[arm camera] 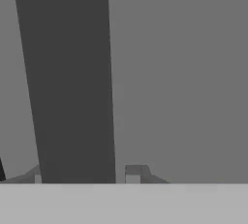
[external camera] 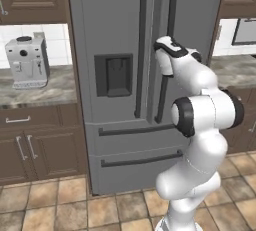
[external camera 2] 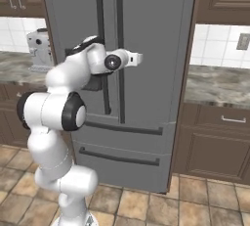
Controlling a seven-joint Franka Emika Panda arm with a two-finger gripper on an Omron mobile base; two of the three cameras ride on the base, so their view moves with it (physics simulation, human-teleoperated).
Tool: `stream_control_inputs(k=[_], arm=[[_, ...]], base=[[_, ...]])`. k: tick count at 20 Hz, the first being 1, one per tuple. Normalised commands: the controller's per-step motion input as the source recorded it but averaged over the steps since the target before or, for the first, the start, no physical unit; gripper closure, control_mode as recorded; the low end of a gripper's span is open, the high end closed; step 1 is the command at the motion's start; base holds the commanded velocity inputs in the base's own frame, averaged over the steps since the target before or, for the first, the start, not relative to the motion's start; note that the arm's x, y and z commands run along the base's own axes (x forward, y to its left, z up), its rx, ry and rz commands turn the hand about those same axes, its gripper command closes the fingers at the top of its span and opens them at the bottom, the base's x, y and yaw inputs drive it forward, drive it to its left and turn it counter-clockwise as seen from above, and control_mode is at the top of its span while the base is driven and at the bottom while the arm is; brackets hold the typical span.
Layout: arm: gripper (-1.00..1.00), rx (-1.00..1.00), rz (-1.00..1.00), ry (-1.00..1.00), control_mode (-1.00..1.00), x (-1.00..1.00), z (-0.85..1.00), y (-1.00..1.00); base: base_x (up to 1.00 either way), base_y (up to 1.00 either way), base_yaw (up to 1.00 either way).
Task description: Take the cakes from the fridge and place them on the empty tray on the dining counter.
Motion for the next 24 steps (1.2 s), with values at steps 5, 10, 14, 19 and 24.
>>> stream_control_inputs(k=[5,10,14,19,24], arm=[[1.0,0.0,0.0,0.07,-1.0,-0.72,0.3,-1.0],[1.0,0.0,0.0,0.0,-1.0,-0.86,0.22,-1.0],[1.0,0.0,0.0,0.0,-1.0,-0.9,0.15,-1.0],[1.0,0.0,0.0,0.0,-1.0,-0.83,0.12,-1.0],[1.0,0.0,0.0,0.0,-1.0,-0.75,0.12,-1.0]], base=[[0.0,0.0,0.0],[0.0,0.0,0.0],[0.0,0.0,0.0],[0.0,0.0,0.0],[0.0,0.0,0.0]])
